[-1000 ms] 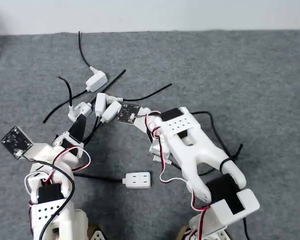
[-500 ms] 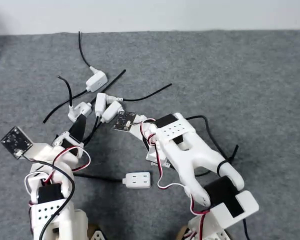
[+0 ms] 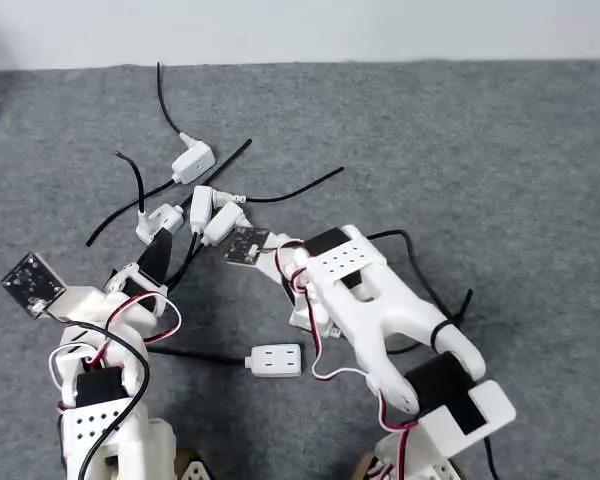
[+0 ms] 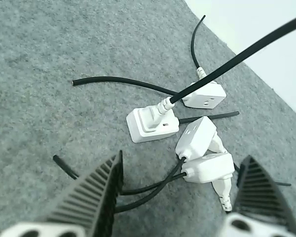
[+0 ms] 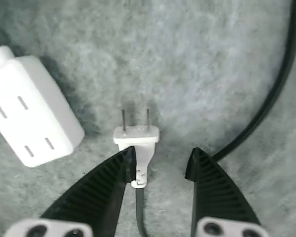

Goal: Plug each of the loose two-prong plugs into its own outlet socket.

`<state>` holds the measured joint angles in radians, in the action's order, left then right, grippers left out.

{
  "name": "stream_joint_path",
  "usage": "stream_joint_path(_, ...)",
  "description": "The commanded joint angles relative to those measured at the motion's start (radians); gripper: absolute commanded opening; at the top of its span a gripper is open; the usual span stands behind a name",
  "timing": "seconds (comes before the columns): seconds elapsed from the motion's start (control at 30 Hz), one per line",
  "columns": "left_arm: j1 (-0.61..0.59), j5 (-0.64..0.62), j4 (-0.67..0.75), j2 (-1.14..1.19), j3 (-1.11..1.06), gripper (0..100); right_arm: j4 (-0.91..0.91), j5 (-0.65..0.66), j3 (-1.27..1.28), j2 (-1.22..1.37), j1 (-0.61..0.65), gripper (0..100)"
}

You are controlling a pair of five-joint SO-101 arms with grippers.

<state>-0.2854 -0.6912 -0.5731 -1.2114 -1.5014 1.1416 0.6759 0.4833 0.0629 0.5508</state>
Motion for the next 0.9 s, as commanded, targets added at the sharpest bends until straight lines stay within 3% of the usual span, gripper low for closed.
stream_joint_path(0.0,0.003,0.003,0.018,-0.011,0.050,35,0.012,-0.011,-0.049,-0.035,0.035,16.5)
stream_joint_path(0.37,0.003,0.003,0.018,-0.011,0.050,35,0.013,-0.032,-0.037,-0.044,0.041,16.5)
stream_joint_path(0.63,0.003,0.003,0.018,-0.011,0.050,35,0.074,-0.032,-0.028,-0.199,0.042,16.5)
stream_joint_path(0.87,0.003,0.003,0.018,-0.011,0.050,35,0.004,-0.028,0.034,-0.162,0.042,16.5)
